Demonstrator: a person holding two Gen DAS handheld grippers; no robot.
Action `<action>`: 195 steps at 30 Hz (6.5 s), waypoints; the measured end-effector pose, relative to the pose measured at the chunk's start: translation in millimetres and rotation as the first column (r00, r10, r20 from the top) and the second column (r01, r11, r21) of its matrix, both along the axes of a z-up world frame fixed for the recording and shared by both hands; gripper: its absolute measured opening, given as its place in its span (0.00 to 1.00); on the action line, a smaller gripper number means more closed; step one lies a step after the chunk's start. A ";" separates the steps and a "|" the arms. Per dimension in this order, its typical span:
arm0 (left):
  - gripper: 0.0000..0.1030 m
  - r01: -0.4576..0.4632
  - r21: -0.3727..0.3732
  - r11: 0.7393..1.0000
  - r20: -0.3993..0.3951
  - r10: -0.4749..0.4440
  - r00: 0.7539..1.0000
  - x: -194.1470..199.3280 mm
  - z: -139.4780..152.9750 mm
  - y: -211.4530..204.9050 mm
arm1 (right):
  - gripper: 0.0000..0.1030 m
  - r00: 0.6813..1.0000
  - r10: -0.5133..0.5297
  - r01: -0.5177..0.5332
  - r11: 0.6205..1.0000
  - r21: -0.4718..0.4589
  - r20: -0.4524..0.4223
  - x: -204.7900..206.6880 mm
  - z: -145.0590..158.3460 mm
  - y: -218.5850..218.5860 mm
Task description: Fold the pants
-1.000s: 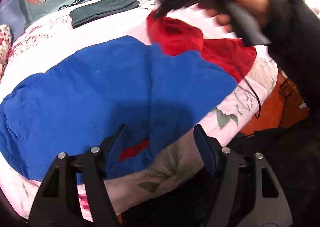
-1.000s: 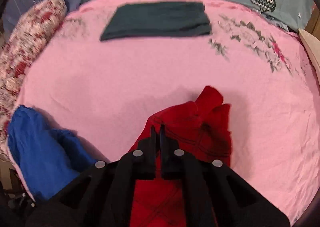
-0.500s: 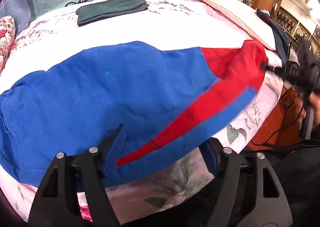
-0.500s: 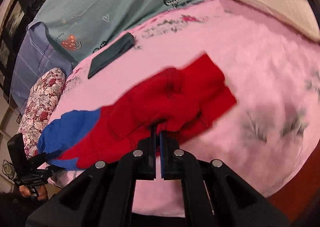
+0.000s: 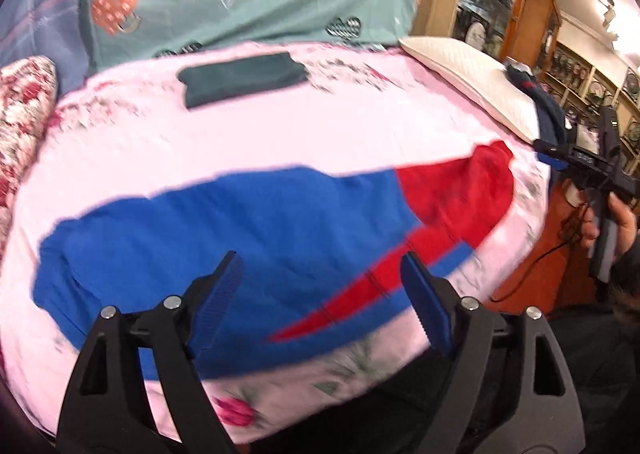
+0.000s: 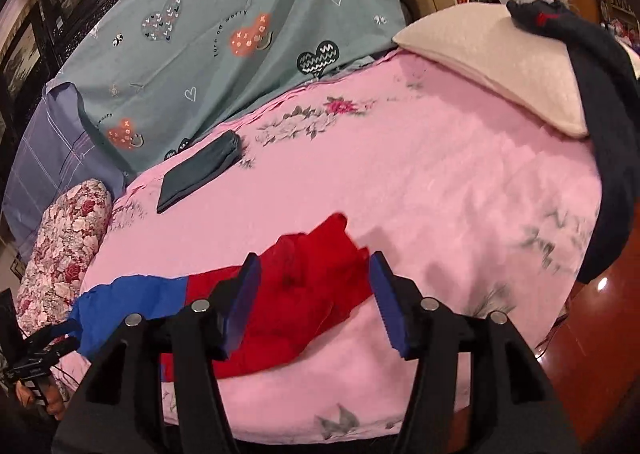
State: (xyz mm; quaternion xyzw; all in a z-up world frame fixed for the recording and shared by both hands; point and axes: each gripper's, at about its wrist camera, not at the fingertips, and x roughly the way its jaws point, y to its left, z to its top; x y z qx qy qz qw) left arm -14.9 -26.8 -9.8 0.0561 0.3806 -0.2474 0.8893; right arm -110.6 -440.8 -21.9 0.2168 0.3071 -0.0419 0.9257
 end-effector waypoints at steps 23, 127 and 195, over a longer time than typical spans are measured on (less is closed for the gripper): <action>0.65 -0.230 0.171 0.958 -0.147 0.256 0.955 140.0 -67.8 -18.5 | 0.09 0.976 0.216 -0.215 0.972 -0.089 0.005 45.1 17.5 0.8; 0.68 -0.526 0.126 0.841 0.009 0.529 0.849 51.2 -63.9 145.6 | 0.39 0.576 0.771 -0.672 0.635 0.381 -0.270 284.7 -78.1 333.9; 0.97 -0.187 0.089 0.978 0.030 0.185 0.982 43.1 -56.6 -34.4 | 0.16 0.823 0.512 -0.546 0.832 0.095 0.245 70.1 41.2 156.5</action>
